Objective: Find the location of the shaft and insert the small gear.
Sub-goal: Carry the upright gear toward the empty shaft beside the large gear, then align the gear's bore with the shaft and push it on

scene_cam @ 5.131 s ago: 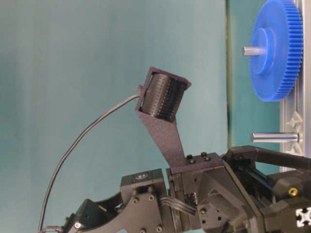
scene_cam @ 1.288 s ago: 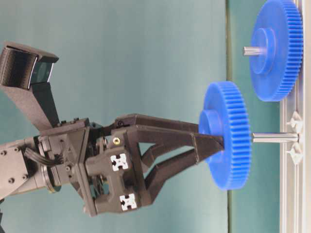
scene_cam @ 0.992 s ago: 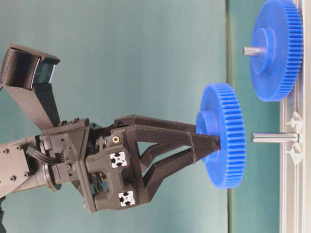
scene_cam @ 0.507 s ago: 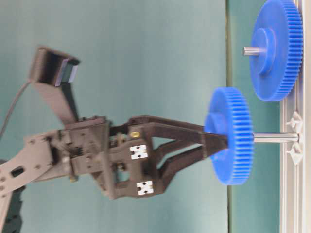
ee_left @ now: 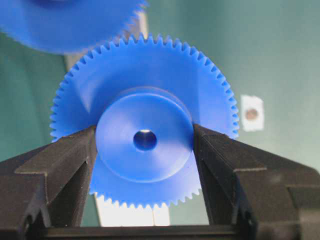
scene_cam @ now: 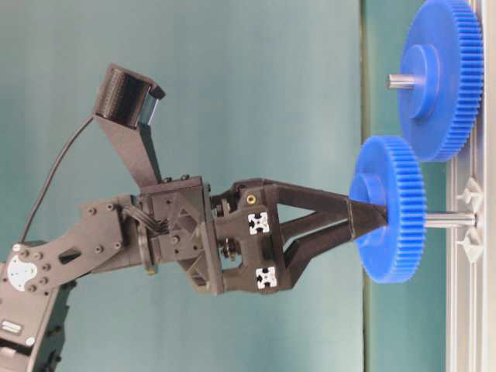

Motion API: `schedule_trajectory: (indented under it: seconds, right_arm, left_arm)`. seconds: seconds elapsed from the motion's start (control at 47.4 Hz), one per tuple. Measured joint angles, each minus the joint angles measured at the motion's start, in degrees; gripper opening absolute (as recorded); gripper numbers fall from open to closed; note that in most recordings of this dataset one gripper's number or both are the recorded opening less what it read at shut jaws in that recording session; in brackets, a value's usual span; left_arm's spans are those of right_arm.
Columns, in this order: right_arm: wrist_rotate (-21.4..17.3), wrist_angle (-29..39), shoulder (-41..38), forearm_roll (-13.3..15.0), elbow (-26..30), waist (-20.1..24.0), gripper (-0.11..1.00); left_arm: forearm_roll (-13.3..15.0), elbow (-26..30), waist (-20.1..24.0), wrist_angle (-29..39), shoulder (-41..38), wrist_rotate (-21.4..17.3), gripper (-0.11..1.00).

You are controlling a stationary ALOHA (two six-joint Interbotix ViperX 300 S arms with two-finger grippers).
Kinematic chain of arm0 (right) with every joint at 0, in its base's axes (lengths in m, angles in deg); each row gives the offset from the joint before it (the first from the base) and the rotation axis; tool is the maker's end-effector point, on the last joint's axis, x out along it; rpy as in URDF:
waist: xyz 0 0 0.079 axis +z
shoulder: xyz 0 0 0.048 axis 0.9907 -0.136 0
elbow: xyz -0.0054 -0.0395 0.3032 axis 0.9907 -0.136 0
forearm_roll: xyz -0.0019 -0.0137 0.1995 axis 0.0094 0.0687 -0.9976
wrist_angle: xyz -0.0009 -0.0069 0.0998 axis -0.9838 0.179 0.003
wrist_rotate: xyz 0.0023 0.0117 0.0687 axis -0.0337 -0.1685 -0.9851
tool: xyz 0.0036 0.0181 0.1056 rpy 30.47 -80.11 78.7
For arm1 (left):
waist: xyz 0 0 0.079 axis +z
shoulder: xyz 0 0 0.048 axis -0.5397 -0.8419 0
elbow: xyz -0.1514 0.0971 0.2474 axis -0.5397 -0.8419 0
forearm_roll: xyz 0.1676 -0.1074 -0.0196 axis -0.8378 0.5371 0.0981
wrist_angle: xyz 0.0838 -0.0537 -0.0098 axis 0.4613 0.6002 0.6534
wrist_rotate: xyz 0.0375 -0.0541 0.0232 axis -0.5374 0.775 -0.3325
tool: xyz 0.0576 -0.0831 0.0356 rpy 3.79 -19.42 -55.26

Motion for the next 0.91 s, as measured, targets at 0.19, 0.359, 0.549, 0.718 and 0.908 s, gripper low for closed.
schedule_trajectory:
  seconds: [0.19, 0.359, 0.549, 0.718, 0.908]
  right_arm:
    - [0.0, 0.09, 0.0, -0.09, 0.0, 0.0, 0.03]
    - [0.0, 0.18, 0.09, 0.0, 0.0, -0.18, 0.03]
    - [0.0, 0.18, 0.18, 0.0, 0.0, -0.26, 0.03]
    - [0.0, 0.18, 0.18, 0.0, 0.0, -0.26, 0.03]
    - [0.0, 0.18, 0.18, 0.0, -0.09, -0.35, 0.03]
  left_arm:
    - [0.09, -1.32, 0.53, -0.09, -0.09, 0.0, 0.64]
    - [0.0, -2.29, 0.53, -0.18, 0.0, 0.26, 0.64]
    - [0.0, -2.46, 0.44, -0.26, 0.0, 0.44, 0.64]
    - [0.0, -2.55, 0.62, -0.7, 0.0, 0.09, 0.64]
    - [0.09, -1.76, 1.32, -0.7, -0.53, -0.44, 0.64]
